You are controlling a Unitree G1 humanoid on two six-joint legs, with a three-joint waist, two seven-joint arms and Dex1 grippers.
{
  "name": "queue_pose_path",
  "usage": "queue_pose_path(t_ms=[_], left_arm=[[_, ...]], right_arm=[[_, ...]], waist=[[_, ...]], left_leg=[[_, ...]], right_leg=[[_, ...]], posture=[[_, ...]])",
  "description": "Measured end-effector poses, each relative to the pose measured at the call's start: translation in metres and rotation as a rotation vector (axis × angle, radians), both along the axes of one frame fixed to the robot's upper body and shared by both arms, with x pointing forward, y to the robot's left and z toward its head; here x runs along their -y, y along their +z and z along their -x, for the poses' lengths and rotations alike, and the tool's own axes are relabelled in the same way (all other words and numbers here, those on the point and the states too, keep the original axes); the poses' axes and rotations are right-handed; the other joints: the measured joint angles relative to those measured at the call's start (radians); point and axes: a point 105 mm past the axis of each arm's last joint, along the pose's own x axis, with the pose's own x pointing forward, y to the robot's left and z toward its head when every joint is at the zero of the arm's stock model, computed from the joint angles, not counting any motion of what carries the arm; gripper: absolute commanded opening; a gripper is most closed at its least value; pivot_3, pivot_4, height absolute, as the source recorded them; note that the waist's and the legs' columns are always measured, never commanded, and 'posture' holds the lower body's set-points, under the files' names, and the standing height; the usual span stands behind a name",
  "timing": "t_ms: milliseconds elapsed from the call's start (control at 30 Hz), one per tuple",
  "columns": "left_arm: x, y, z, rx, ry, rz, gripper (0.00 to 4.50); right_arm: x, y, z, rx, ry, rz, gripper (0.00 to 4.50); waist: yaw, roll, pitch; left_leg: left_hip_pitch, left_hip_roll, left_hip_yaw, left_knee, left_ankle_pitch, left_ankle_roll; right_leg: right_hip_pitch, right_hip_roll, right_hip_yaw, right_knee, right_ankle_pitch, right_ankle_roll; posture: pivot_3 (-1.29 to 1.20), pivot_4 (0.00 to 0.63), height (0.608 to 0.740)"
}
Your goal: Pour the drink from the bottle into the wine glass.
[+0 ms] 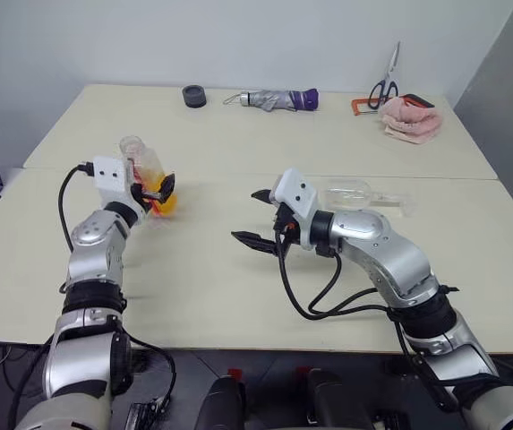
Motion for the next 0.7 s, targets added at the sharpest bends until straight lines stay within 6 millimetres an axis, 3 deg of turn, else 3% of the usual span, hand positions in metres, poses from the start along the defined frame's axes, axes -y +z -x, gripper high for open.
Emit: queue_pose_path(t_ms=[300, 533, 700], left_arm=[[-0.005, -0.014, 0.026, 0.027, 0.059, -0.022, 4.49], [0.005, -0.032, 0.063, -0.026, -0.039, -0.069, 4.49], [0.046, -0.018, 0.089, -0.031, -0.308, -0.182, 4.49]], right_arm=[[0.021, -0.015, 0.004, 0.029, -0.077, 0.022, 4.50], [0.063, -0.019, 0.009, 0.074, -0.219, 0.024, 4.50], [0.110, -0.024, 0.015, 0.142, -0.390, 0.114, 4.50]], waist=[[0.001, 0.000, 0.000], [0.001, 0.000, 0.000], [0.006, 0.000, 0.000]], left_leg=[[0.000, -0.001, -0.001, 0.000, 0.000, 0.000], [0.000, 0.000, -0.001, -0.001, 0.000, 0.000], [0.001, -0.001, -0.001, -0.002, 0.000, 0.000]], right_leg=[[0.001, -0.002, -0.003, 0.000, 0.000, 0.000], [0.001, -0.002, -0.003, -0.003, 0.000, 0.000], [0.003, -0.003, -0.004, -0.004, -0.001, -0.001]], posture=[[0.00, 0.150, 0.740], [0.00, 0.150, 0.740], [0.00, 0.150, 0.740]])
